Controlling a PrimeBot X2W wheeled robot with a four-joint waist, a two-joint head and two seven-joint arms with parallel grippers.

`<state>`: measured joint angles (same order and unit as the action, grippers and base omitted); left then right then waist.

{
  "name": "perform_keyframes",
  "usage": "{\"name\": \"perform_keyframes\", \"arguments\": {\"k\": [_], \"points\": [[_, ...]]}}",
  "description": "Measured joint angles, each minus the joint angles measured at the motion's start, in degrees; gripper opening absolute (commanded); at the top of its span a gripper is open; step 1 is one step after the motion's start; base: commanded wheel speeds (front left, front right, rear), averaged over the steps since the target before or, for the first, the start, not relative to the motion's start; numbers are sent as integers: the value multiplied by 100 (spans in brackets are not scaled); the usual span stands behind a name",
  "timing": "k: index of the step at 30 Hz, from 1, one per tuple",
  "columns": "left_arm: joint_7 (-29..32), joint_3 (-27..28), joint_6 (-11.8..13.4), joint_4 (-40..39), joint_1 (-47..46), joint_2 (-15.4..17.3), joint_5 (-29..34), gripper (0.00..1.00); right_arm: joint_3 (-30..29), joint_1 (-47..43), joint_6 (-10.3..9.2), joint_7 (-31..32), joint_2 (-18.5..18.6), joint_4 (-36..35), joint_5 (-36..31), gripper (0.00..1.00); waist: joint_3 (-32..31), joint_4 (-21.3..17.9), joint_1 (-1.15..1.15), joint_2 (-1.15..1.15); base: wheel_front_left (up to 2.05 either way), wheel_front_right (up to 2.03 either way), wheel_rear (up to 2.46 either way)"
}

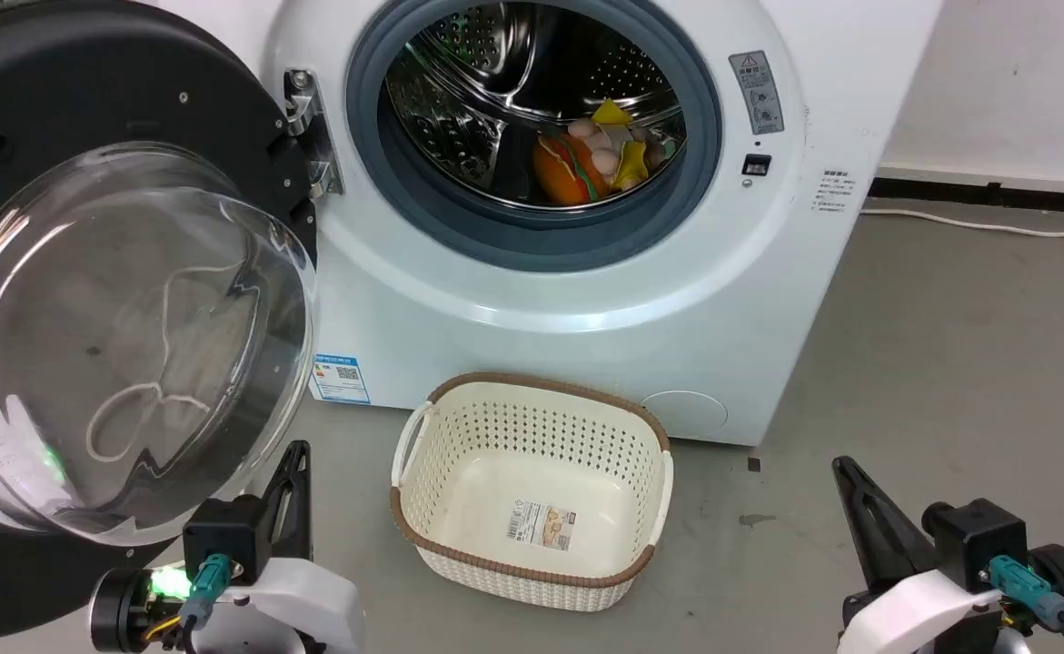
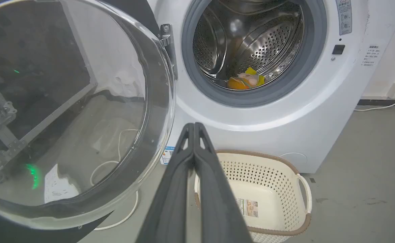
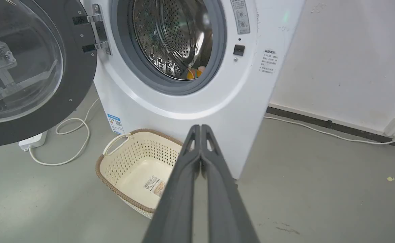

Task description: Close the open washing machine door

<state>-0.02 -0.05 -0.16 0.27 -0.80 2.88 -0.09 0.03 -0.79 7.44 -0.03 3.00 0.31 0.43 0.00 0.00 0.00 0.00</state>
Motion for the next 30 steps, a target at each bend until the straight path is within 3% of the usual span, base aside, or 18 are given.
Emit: {"name": "perform_keyframes", "arguments": {"k": [30], "points": [[0, -2, 0, 0, 1, 0, 0, 0, -2, 0, 0, 0, 0, -1, 0, 0, 0, 0, 0, 0, 0, 0, 0]]}}
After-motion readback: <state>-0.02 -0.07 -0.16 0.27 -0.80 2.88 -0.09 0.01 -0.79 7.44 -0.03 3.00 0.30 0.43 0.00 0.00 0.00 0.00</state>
